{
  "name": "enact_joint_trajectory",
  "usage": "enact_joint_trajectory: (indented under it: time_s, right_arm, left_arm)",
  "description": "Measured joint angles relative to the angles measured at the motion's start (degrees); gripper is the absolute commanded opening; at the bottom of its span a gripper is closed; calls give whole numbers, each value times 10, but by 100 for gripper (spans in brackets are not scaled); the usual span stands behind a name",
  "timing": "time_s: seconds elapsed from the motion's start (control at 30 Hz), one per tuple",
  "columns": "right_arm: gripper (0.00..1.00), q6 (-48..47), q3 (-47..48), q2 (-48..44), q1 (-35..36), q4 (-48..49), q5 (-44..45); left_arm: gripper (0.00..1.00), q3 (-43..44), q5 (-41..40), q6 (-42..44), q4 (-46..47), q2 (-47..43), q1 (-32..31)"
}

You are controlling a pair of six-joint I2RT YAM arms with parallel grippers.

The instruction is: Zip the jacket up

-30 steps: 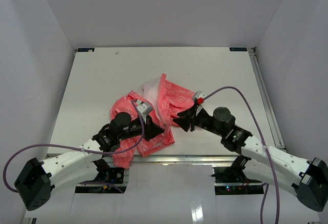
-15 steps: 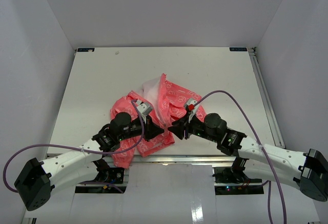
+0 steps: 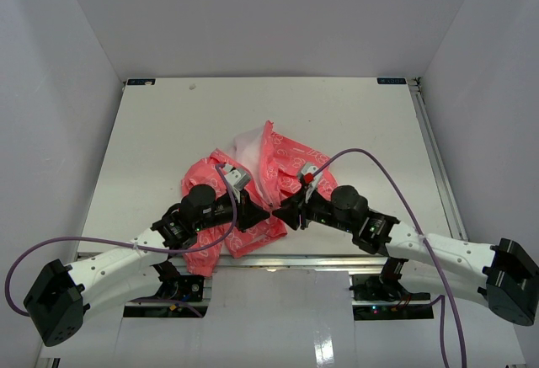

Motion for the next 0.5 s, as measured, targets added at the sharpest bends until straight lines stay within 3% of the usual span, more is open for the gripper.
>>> enact_joint_trajectory:
  time_s: [0.5]
  right_arm:
    - [36, -4, 0, 26, 0, 19, -14]
  left_arm:
    - [0, 0, 0, -1, 0, 0, 0]
